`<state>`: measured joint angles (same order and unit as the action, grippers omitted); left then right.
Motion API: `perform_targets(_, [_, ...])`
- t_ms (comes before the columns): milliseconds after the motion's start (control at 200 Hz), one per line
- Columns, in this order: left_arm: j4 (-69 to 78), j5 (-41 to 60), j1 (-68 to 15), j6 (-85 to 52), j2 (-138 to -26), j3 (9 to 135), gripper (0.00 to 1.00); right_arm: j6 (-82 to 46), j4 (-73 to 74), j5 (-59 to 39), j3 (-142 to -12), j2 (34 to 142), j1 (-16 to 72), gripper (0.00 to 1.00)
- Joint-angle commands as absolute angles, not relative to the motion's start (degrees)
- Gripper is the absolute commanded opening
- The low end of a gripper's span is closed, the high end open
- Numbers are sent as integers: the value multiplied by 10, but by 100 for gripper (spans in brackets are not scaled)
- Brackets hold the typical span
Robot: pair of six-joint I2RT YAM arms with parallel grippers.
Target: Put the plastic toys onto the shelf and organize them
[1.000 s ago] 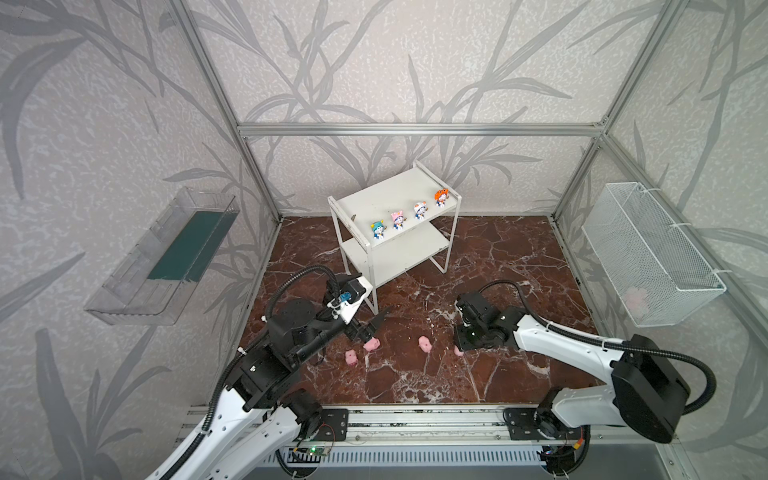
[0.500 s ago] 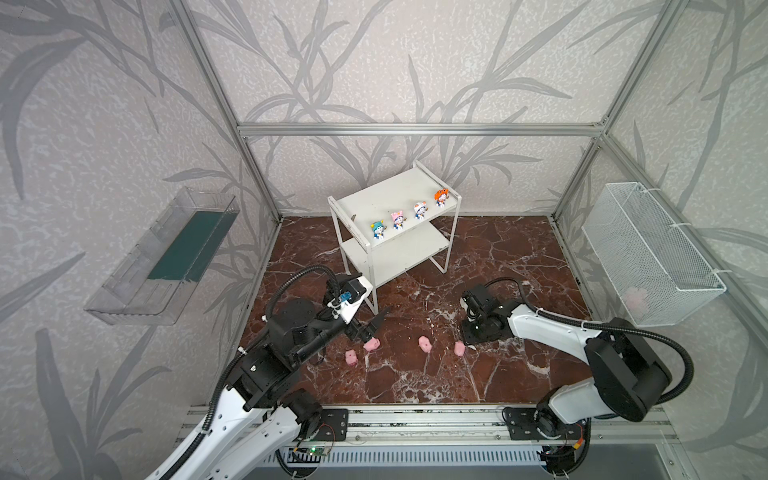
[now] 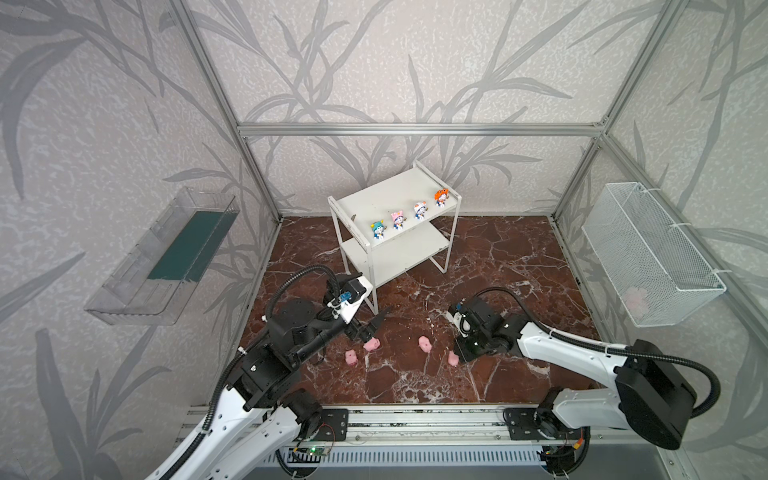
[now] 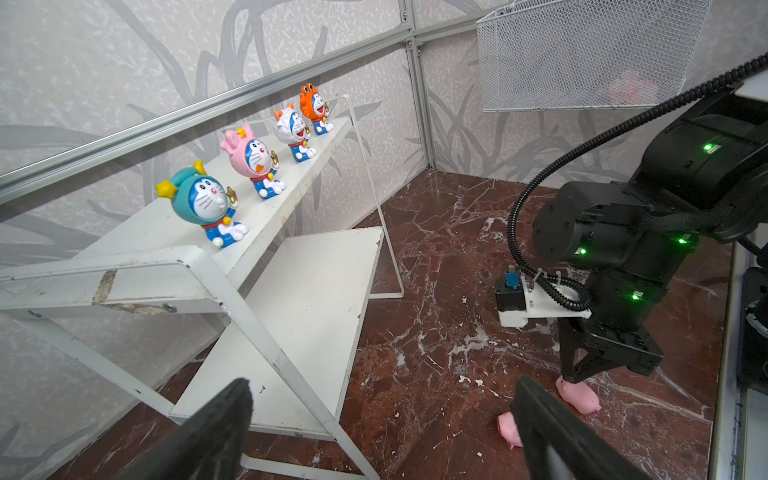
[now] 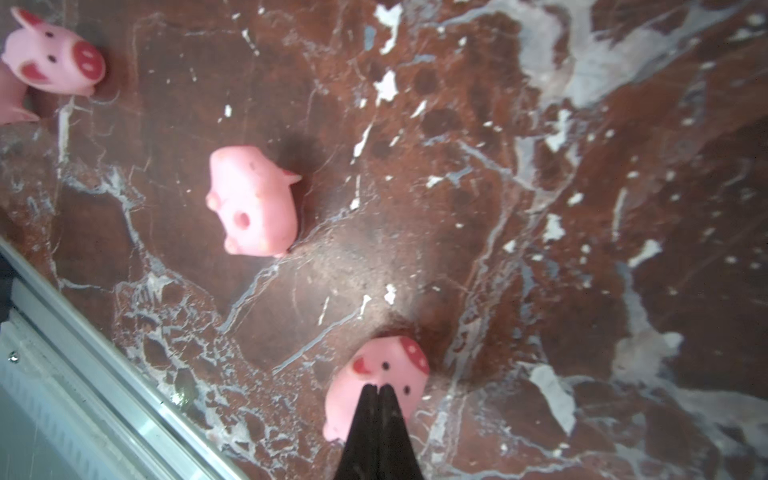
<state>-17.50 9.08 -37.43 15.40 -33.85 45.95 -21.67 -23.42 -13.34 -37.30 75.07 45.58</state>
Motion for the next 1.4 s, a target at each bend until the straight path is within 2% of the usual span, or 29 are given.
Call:
perform_targets(0, [-164,95,-372,161,-337,454,99,-241,-249,-156,-362,733,483,3])
perform_targets(265, [-164,96,-372,162,-339,453,99,-249,-270,-166,-354,700,515,4])
perform_targets(360, [-165,95,-372,162,-340,454,99,-240,-286,-136,-380,691,515,7])
perform_targets(565, [-165,92,-372,162,-337,453,99,-235,-363,-70,-414,718,508,6])
perform_targets(810, [-165,96,-371,163,-341,454,99,-251,-353,-68,-368,687,508,6])
perform_targets(1394, [-164,94,-369,162,-332,454,99,-205,-256,-126,-407,813,508,6])
